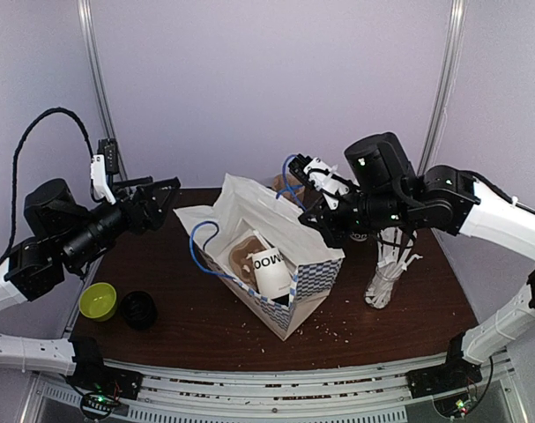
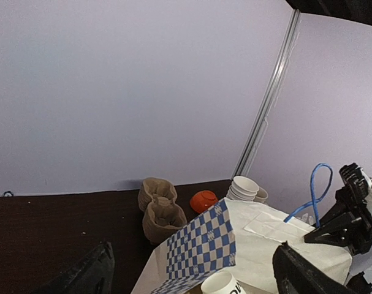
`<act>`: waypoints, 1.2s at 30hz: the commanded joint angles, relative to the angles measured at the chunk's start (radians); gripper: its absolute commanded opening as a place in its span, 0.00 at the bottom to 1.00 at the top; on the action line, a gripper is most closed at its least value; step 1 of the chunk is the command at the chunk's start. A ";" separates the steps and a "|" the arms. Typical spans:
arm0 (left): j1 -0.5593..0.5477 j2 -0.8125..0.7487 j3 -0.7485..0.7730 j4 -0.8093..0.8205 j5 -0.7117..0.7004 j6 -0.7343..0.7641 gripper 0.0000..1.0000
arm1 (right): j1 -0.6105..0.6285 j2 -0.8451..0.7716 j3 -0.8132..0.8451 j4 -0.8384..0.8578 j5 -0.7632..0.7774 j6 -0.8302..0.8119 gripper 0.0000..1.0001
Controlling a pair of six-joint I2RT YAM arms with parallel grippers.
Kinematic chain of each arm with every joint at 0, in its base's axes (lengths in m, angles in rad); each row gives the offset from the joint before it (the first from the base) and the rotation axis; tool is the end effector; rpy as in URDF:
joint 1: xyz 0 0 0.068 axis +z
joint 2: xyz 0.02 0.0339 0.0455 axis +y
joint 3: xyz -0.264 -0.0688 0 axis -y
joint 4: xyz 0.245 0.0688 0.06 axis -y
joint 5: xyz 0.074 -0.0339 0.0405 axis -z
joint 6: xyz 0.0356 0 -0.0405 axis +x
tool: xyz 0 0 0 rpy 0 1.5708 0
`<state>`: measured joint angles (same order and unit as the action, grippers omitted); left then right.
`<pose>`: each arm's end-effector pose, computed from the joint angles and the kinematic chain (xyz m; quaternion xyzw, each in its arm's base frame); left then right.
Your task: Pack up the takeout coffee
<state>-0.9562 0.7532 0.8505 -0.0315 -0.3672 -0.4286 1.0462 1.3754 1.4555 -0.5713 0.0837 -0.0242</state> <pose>0.1099 -0.1335 0.3846 0.0466 0.6835 -0.3621 0.6321 0.1552 0.2622 0.4002 -0.4186 0.7482 0.2198 0.4655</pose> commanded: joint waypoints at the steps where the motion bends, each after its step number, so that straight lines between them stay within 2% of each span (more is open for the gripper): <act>1: 0.002 -0.006 -0.016 0.033 -0.051 0.020 0.94 | 0.017 -0.064 -0.033 0.017 -0.068 -0.076 0.00; 9: 0.002 0.023 -0.031 0.044 -0.077 0.036 0.94 | 0.114 -0.080 -0.047 -0.065 0.020 -0.105 0.00; 22: 0.003 0.026 -0.085 0.090 -0.172 0.029 0.94 | 0.291 -0.127 -0.163 -0.058 0.235 -0.128 0.00; 27: 0.001 0.053 -0.067 0.085 -0.174 0.028 0.94 | 0.304 -0.157 -0.152 -0.028 0.299 -0.157 0.00; 36: 0.002 0.070 -0.065 0.087 -0.167 0.022 0.94 | 0.305 -0.176 -0.103 -0.013 0.274 -0.184 0.00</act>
<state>-0.9565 0.8249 0.7723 0.0025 -0.5224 -0.4099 1.3464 1.2182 1.3212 -0.6159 0.3367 -0.1886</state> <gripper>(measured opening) 0.941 0.009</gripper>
